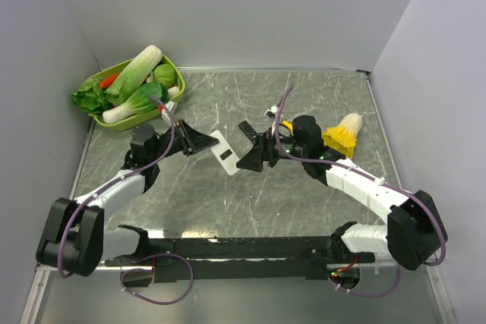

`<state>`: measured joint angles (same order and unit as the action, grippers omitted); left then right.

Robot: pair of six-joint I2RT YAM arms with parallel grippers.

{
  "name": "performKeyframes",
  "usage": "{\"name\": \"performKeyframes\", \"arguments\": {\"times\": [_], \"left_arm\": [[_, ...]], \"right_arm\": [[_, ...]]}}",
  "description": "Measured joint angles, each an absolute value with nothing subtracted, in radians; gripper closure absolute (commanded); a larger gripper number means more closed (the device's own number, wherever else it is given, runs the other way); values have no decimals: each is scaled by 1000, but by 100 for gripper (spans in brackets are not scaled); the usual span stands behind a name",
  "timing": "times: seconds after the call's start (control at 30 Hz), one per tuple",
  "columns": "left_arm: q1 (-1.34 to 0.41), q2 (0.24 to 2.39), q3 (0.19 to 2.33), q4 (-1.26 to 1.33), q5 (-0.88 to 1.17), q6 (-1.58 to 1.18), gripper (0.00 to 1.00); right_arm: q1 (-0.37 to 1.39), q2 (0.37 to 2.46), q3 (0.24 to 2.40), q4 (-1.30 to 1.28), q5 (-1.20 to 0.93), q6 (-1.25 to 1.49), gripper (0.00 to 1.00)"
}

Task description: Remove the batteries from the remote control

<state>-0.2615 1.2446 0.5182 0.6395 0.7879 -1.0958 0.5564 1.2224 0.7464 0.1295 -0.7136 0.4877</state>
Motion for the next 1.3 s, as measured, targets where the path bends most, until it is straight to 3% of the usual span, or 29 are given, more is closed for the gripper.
{"name": "performKeyframes", "arguments": {"times": [0.3,0.6,0.8,1.1,1.3], "left_arm": [[-262,1094,493,785,796,-1127,99],[-262,1106,487,813,796,-1147,99],[-262,1127,482,826,796,-1150,99],[-262,1131,482,834,789,-1165,99],[-259,1141,478,832,789,-1163,99]], "right_arm": [[556,1291,713,404,-907,706,20],[556,1379,710,591,-964,848,33],[564,1398,710,600,-966,871,40],[575,1424,710,600,-942,883,68],[583,1429,714,564,-925,862,70]]}}
